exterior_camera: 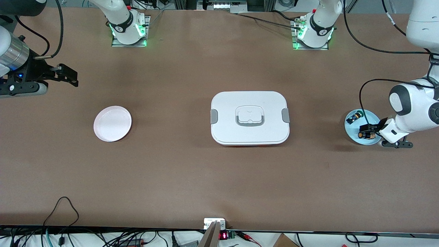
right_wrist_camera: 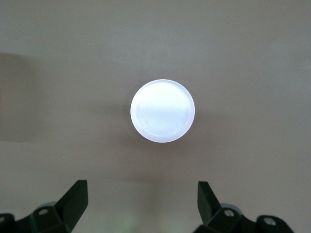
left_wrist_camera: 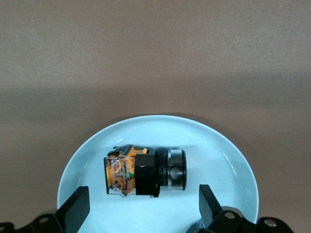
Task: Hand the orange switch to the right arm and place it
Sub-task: 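Grasp the orange-and-black switch in the dish with the left gripper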
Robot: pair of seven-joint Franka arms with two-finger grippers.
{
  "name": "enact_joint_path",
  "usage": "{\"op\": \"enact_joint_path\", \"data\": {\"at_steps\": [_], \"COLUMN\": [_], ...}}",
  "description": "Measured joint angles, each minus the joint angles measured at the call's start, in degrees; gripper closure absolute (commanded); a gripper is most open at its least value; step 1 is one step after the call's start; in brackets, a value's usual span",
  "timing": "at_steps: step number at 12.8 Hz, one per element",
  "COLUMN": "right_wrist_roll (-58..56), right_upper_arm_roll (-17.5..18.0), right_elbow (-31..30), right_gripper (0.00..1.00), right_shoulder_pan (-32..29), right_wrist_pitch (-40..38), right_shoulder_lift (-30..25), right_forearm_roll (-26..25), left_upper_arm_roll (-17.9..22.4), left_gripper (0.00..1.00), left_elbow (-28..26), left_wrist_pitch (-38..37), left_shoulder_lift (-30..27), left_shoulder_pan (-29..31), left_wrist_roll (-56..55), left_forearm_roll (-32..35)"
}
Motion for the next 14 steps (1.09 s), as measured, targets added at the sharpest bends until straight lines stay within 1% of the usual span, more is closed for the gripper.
{"op": "enact_joint_path", "data": {"at_steps": [3, 6, 7, 8, 9, 10, 12, 13, 14], "right_wrist_roll": [0.0, 0.0, 0.0, 0.0, 0.0, 0.0, 0.0, 0.0, 0.0], "right_upper_arm_roll": [0.0, 0.0, 0.0, -0.02, -0.05, -0.06, -0.02, 0.01, 0.01], "right_elbow": [0.0, 0.0, 0.0, 0.0, 0.0, 0.0, 0.0, 0.0, 0.0], "right_gripper": [0.0, 0.0, 0.0, 0.0, 0.0, 0.0, 0.0, 0.0, 0.0], "right_shoulder_pan": [0.0, 0.01, 0.0, -0.01, -0.05, -0.07, 0.0, 0.03, 0.03], "right_wrist_pitch": [0.17, 0.26, 0.28, 0.29, 0.25, 0.22, 0.2, 0.24, 0.29], "right_shoulder_lift": [0.14, 0.16, 0.16, 0.16, 0.16, 0.16, 0.16, 0.17, 0.16], "right_forearm_roll": [0.0, 0.0, 0.11, 0.68, 1.56, 2.01, 2.35, 2.39, 2.45], "left_upper_arm_roll": [-0.06, -0.06, -0.06, -0.06, -0.06, -0.06, -0.09, -0.18, -0.41], "left_gripper": [0.02, 0.05, 0.1, 0.23, 0.4, 0.53, 0.62, 0.69, 0.72], "left_elbow": [-0.04, -0.06, -0.06, -0.06, -0.06, -0.06, 0.05, 0.34, 0.86], "left_wrist_pitch": [1.18, 2.9, 3.83, 4.41, 4.71, 4.83, 4.86, 4.86, 4.66], "left_shoulder_lift": [0.92, 2.08, 2.49, 2.87, 3.15, 3.25, 3.24, 3.22, 3.14], "left_shoulder_pan": [0.0, 0.01, 0.05, 0.09, 0.1, 0.1, 0.11, 0.11, 0.11], "left_wrist_roll": [0.02, 0.04, 0.04, 0.04, 0.04, 0.04, 0.05, 0.05, 0.05], "left_forearm_roll": [-1.06, -1.25, -1.25, -1.25, -1.25, -1.25, -1.26, -1.27, -1.27]}}
